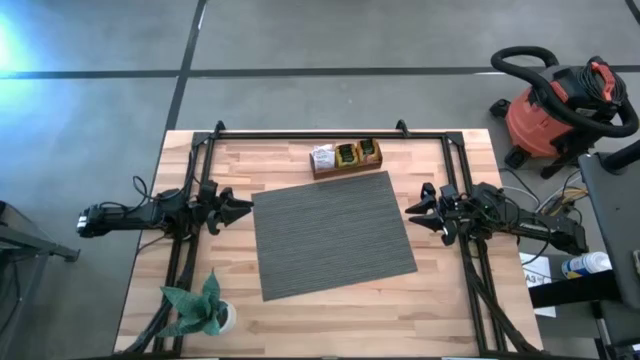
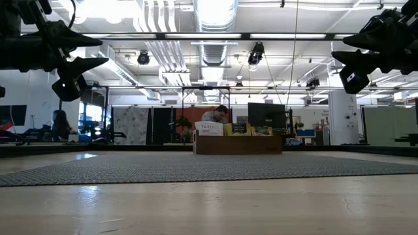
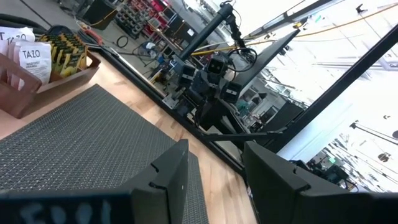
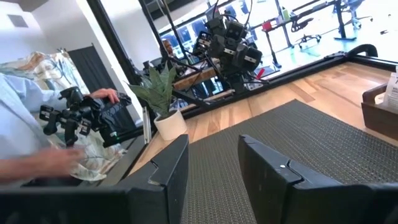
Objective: Pick & Place Tea
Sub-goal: Return to Home Position
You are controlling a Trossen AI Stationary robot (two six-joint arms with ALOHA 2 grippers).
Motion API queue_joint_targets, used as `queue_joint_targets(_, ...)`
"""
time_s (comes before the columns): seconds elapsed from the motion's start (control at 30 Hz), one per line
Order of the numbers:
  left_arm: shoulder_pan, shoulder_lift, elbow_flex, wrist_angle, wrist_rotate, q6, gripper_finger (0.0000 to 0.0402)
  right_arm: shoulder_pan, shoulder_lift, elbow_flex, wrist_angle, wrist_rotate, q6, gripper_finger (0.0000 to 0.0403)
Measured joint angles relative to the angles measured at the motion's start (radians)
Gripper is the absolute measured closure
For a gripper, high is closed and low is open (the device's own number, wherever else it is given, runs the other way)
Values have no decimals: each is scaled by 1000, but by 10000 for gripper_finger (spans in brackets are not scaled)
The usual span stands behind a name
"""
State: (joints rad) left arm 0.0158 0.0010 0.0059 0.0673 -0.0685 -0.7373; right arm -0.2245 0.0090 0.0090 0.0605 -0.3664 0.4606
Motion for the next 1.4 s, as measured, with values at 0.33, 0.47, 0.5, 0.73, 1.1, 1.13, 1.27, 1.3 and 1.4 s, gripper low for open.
queue_joint_targets(0.33,0,0,0,-44,13,206,251,0,1,0,0,1,0,266)
queue_joint_targets(0.47,-14,0,0,-53,29,615,251,0,0,0,0,1,0,266)
queue_joint_targets(0.5,-18,0,0,-55,30,675,251,0,0,0,0,1,0,266)
queue_joint_targets(0.73,-41,0,0,-60,30,787,251,0,0,0,0,1,0,266)
queue_joint_targets(1.1,-43,21,4,-43,27,614,251,0,0,0,0,1,0,266)
queue_joint_targets(1.13,-43,21,4,-43,28,611,251,0,1,0,0,1,0,266)
queue_joint_targets(1.27,-43,21,4,-43,27,606,251,0,1,0,0,1,0,266)
queue_joint_targets(1.3,-43,21,4,-43,27,606,251,0,1,0,0,1,0,266)
queue_joint_targets(1.4,-43,21,4,-42,27,606,251,0,1,0,0,1,0,266)
